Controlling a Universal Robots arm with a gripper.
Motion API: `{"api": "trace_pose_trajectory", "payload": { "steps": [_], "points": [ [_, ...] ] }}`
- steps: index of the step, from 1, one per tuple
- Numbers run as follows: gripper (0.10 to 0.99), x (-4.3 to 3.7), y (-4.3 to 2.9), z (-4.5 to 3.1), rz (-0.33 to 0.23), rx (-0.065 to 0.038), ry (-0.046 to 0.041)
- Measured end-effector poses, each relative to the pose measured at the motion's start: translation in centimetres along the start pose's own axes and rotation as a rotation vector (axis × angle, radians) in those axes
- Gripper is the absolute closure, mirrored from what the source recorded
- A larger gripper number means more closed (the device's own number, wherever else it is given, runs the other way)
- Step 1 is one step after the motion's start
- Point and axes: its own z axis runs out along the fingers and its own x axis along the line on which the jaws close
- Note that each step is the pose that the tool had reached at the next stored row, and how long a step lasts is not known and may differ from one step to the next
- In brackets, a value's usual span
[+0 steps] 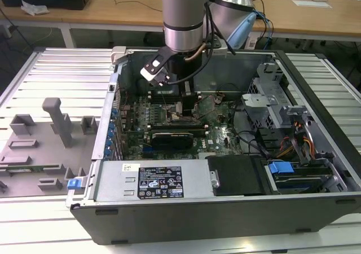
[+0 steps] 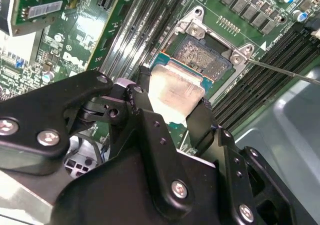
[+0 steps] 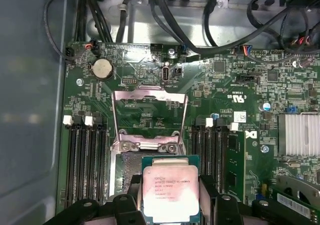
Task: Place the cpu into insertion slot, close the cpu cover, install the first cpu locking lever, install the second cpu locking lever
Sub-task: 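Place the cpu into insertion slot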
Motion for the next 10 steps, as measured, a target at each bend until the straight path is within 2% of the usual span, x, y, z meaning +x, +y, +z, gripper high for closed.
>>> {"api": "trace_pose_trajectory", "payload": {
  "steps": [5,10],
  "points": [
    [0.545,0.41,-0.01,0.19,0.005,0.000,0.0003],
    [0.545,0.61,-0.04,0.49,0.043,0.001,-0.0034]
  ]
}}
